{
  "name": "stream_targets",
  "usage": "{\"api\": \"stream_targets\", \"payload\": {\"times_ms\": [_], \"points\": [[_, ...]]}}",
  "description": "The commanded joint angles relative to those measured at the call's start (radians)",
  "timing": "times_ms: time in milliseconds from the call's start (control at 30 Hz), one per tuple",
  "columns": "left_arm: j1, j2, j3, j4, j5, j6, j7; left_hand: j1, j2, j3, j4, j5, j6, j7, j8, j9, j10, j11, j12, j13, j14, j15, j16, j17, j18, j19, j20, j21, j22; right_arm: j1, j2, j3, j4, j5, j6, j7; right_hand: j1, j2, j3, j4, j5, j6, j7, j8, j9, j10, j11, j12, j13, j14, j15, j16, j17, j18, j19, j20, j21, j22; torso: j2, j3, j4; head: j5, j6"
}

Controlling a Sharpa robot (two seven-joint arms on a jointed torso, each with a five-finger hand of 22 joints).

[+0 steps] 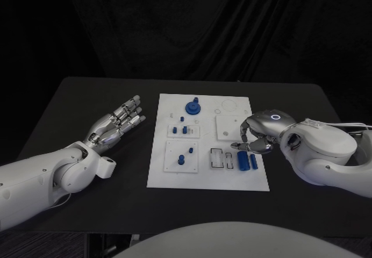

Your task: Assemble the parts on the task board

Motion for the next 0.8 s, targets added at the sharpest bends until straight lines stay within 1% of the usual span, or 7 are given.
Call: {"api": "stream_targets", "payload": {"times_ms": [33, 200, 267, 300, 400, 633, 800], "points": [[-0.002, 0.001, 0.001, 0.001, 0.004, 0.008, 0.064, 0.009, 0.002, 0.0, -0.004, 0.005, -0.002, 0.007, 0.005, 0.001, -0.001, 0.009, 0.001, -0.001, -0.002, 0.003, -0.004, -0.001, 0.015, 0.002, 0.006, -0.004, -0.001, -0.011, -0.003, 0.0, 0.008, -0.044, 0.022, -0.054, 0.007, -0.001, 0.006, -0.001, 0.004, -0.008, -0.002, 0.009, 0.012, 0.106, -0.005, 0.002, 0.263, 0.105, -0.006, 0.003, 0.263, -0.007, 0.102, -0.007, 0.003, 0.263, 0.0, -0.0004, -0.0003, 0.0, 0.0], [-0.004, 0.0, 0.001, 0.0, 0.004, 0.01, 0.062, 0.009, 0.003, 0.0, -0.004, 0.005, -0.003, 0.007, 0.005, 0.001, -0.001, 0.009, 0.001, -0.001, -0.002, 0.003, -0.004, -0.001, 0.015, 0.002, 0.007, -0.004, -0.001, -0.023, -0.007, 0.0, 0.011, -0.046, 0.016, -0.06, 0.003, 0.01, 0.011, 0.0, 0.002, -0.013, -0.001, 0.006, 0.02, 0.106, -0.004, 0.002, 0.263, 0.105, -0.006, 0.003, 0.263, -0.007, 0.101, -0.008, 0.002, 0.263, -0.001, -0.0004, 0.0008, -0.002, 0.0], [-0.005, 0.0, 0.001, 0.0, 0.004, 0.011, 0.062, 0.009, 0.003, 0.0, -0.004, 0.005, -0.003, 0.007, 0.005, 0.001, -0.001, 0.009, 0.001, -0.001, -0.002, 0.003, -0.004, -0.001, 0.015, 0.002, 0.007, -0.004, -0.001, -0.026, -0.01, 0.0, 0.012, -0.047, 0.015, -0.063, -0.012, 0.019, 0.014, 0.0, 0.0, -0.017, 0.001, 0.0, 0.023, 0.106, -0.003, 0.002, 0.263, 0.105, -0.006, 0.003, 0.263, -0.007, 0.101, -0.007, 0.001, 0.263, 0.0, -0.0008, 0.0009, -0.002, 0.0], [-0.006, 0.0, 0.001, -0.001, 0.004, 0.011, 0.062, 0.009, 0.003, 0.0, -0.004, 0.005, -0.003, 0.007, 0.005, 0.001, -0.001, 0.009, 0.001, -0.001, -0.002, 0.003, -0.004, -0.001, 0.015, 0.002, 0.007, -0.004, -0.001, -0.027, -0.011, 0.0, 0.012, -0.047, 0.015, -0.064, -0.012, 0.019, 0.014, 0.0, 0.0, -0.017, 0.001, 0.0, 0.023, 0.106, -0.003, 0.002, 0.263, 0.105, -0.006, 0.003, 0.263, -0.007, 0.101, -0.007, 0.001, 0.263, 0.0, -0.001, 0.001, -0.002, 0.0], [-0.008, 0.0, 0.001, -0.001, 0.004, 0.012, 0.061, 0.009, 0.003, 0.0, -0.004, 0.005, -0.003, 0.007, 0.005, 0.001, -0.001, 0.009, 0.001, -0.001, -0.002, 0.003, -0.004, -0.001, 0.015, 0.002, 0.007, -0.004, -0.001, -0.031, -0.013, 0.0, 0.013, -0.047, 0.014, -0.068, -0.035, 0.029, 0.017, 0.0, -0.001, -0.02, 0.004, -0.011, 0.024, 0.106, 0.0, 0.002, 0.263, 0.105, -0.004, 0.003, 0.263, -0.007, 0.101, -0.006, 0.002, 0.263, 0.001, -0.0006, 0.0011, -0.003, 0.0], [-0.013, -0.001, 0.001, -0.001, 0.004, 0.013, 0.06, 0.009, 0.004, 0.001, -0.005, 0.005, -0.003, 0.007, 0.005, 0.001, -0.002, 0.01, 0.0, -0.001, -0.002, 0.004, -0.004, -0.001, 0.015, 0.002, 0.007, -0.004, -0.001, -0.042, -0.018, -0.001, 0.015, -0.047, 0.014, -0.074, -0.058, 0.033, 0.019, 0.0, -0.002, -0.012, 0.005, -0.023, 0.021, 0.106, 0.001, 0.002, 0.263, 0.105, -0.003, 0.003, 0.263, -0.006, 0.1, -0.005, 0.0, 0.262, 0.001, 0.0, 0.0001, -0.002, 0.0], [-0.017, 0.0, 0.001, -0.002, 0.004, 0.013, 0.059, 0.009, 0.004, 0.001, -0.005, 0.005, -0.003, 0.007, 0.005, 0.001, -0.002, 0.01, 0.0, -0.001, -0.002, 0.004, -0.004, -0.001, 0.015, 0.002, 0.007, -0.004, -0.001, -0.05, -0.017, -0.001, 0.011, -0.042, 0.016, -0.073, -0.09, 0.04, 0.023, 0.0, -0.002, 0.009, 0.007, -0.041, 0.014, 0.106, 0.003, 0.002, 0.263, 0.105, -0.002, 0.003, 0.263, -0.007, 0.101, -0.003, 0.002, 0.263, 0.0, -0.0003, 0.0007, -0.002, 0.0]]}}
